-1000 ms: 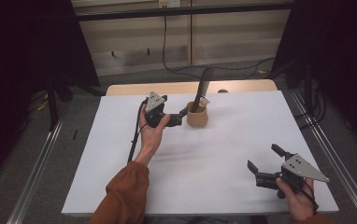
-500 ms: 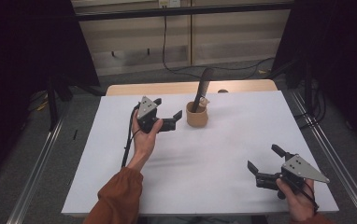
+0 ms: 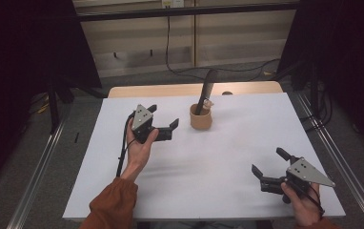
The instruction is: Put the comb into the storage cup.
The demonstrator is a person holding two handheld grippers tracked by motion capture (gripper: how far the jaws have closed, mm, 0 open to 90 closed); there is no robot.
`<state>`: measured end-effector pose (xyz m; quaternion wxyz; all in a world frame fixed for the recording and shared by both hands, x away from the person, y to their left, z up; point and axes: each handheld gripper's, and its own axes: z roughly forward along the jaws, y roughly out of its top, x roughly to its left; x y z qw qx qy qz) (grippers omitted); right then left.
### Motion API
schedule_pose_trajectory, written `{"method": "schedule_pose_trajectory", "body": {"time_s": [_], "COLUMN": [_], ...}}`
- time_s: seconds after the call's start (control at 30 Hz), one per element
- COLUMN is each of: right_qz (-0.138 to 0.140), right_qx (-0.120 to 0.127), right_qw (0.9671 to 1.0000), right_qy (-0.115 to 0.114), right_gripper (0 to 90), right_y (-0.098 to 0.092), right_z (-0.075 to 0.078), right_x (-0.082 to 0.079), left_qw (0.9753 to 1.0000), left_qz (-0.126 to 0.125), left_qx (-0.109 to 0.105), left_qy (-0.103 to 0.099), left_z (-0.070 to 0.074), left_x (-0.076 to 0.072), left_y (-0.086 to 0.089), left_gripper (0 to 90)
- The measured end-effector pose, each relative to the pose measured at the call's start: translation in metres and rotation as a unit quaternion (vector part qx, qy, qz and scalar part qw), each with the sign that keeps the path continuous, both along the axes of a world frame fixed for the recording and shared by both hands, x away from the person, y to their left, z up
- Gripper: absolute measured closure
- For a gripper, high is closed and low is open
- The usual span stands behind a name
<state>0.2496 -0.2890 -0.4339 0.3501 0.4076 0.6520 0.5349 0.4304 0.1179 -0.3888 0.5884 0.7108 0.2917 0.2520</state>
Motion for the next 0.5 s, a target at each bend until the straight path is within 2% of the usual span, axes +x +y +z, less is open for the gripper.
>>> {"method": "schedule_pose_trajectory", "body": {"time_s": [0.23, 0.27, 0.5], "right_qz": [0.000, 0.000, 0.001], "right_qx": [-0.001, -0.001, -0.002], "right_qw": [1.0000, 1.0000, 1.0000], "right_qy": [0.001, 0.001, 0.002], "right_gripper": [0.0, 0.0, 0.0], "right_y": [-0.001, 0.000, 0.000], "right_z": [0.000, 0.000, 0.000], "right_x": [0.000, 0.000, 0.000], "left_qw": [0.9999, 0.9997, 0.9998], "left_qz": [0.002, 0.003, 0.010], "left_qx": [-0.008, -0.016, -0.008], "left_qy": [0.013, 0.017, 0.018], "left_z": [-0.002, -0.002, 0.000], "left_x": [-0.005, -0.005, -0.012], "left_y": [0.014, 0.015, 0.024], "left_gripper": [2.3, 2.3, 2.0]}}
